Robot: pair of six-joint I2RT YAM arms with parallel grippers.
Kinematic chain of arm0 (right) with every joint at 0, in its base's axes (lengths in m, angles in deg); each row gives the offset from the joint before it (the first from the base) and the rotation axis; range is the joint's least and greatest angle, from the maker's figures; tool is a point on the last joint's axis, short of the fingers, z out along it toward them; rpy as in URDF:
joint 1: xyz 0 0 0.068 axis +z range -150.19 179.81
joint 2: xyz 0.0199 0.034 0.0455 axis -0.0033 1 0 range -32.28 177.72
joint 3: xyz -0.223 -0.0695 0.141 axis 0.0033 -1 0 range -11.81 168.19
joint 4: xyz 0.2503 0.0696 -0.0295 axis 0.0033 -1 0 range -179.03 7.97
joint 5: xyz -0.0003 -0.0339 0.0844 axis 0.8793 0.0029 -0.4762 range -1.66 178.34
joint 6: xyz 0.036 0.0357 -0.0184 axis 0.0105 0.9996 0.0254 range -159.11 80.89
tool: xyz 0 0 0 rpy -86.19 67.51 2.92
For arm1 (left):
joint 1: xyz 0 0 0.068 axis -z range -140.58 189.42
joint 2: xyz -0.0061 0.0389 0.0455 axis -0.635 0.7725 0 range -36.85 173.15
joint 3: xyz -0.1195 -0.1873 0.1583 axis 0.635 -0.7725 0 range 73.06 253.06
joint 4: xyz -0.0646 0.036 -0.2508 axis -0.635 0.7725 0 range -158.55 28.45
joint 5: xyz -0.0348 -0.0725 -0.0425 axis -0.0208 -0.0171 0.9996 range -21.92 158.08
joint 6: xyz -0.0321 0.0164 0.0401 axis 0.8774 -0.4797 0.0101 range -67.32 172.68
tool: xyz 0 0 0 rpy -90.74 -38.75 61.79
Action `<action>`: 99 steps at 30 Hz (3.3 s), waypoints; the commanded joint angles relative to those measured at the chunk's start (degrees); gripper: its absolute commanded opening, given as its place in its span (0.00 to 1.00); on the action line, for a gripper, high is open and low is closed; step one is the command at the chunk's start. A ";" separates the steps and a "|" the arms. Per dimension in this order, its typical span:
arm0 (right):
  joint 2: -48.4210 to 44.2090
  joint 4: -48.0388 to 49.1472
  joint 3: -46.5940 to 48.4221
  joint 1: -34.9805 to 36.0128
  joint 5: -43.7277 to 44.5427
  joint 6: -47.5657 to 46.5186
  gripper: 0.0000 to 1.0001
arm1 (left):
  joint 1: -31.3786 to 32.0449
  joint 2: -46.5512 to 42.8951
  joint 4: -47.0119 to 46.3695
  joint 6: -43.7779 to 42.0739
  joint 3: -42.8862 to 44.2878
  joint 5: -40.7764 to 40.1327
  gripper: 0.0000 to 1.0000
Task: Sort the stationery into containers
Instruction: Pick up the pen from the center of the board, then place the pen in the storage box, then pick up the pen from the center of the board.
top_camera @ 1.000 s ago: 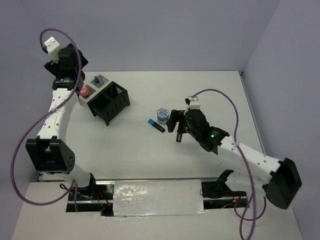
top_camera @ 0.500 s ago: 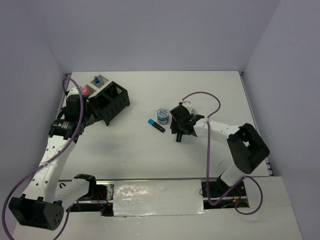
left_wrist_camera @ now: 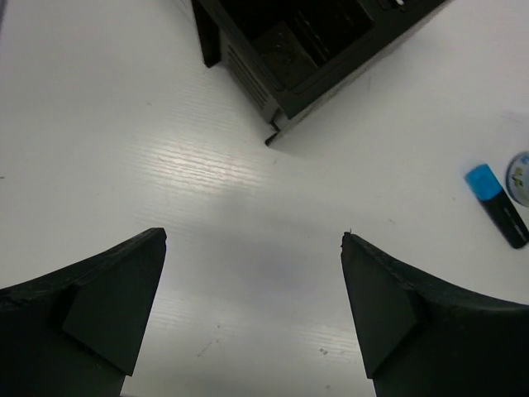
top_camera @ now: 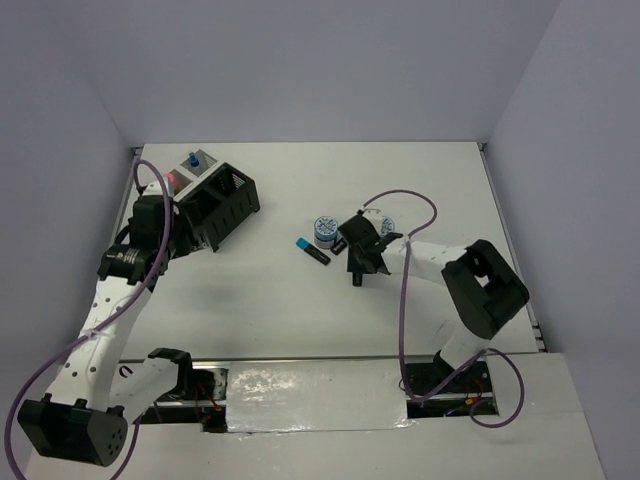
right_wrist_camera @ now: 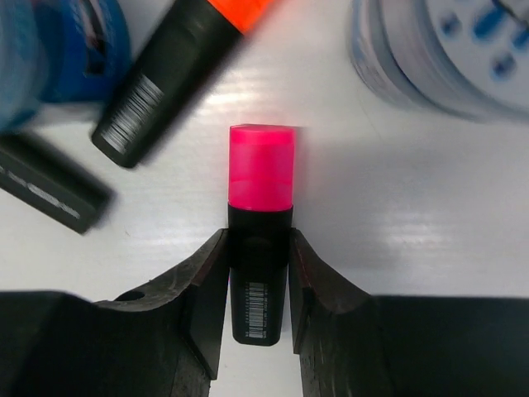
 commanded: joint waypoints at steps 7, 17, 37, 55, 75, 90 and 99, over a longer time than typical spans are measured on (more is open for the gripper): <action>-23.24 3.16 -5.29 9.56 -1.55 -2.84 0.00 | 7.47 -0.80 -16.24 8.85 -2.87 31.94 0.99; -38.70 18.38 -9.60 22.59 1.61 -5.49 0.00 | 30.42 3.06 -37.97 24.53 -6.66 29.59 0.97; -39.25 21.03 -8.11 27.87 2.65 -10.33 0.00 | 34.21 8.51 -42.02 26.20 -6.57 27.04 0.39; -51.55 12.76 -16.81 16.89 7.23 -10.68 1.00 | 15.51 28.63 -37.00 3.17 17.85 -17.26 0.00; -47.16 15.31 -18.92 13.19 0.90 -12.79 1.00 | 6.09 46.22 -47.99 -4.04 25.96 -19.81 0.21; -25.21 15.93 -8.74 6.35 -12.18 -21.66 0.95 | 5.56 34.38 -27.33 7.81 25.94 -21.13 0.90; -2.26 12.41 5.95 6.25 -13.60 -28.25 0.63 | 5.65 9.97 -11.96 11.61 16.83 -0.05 0.96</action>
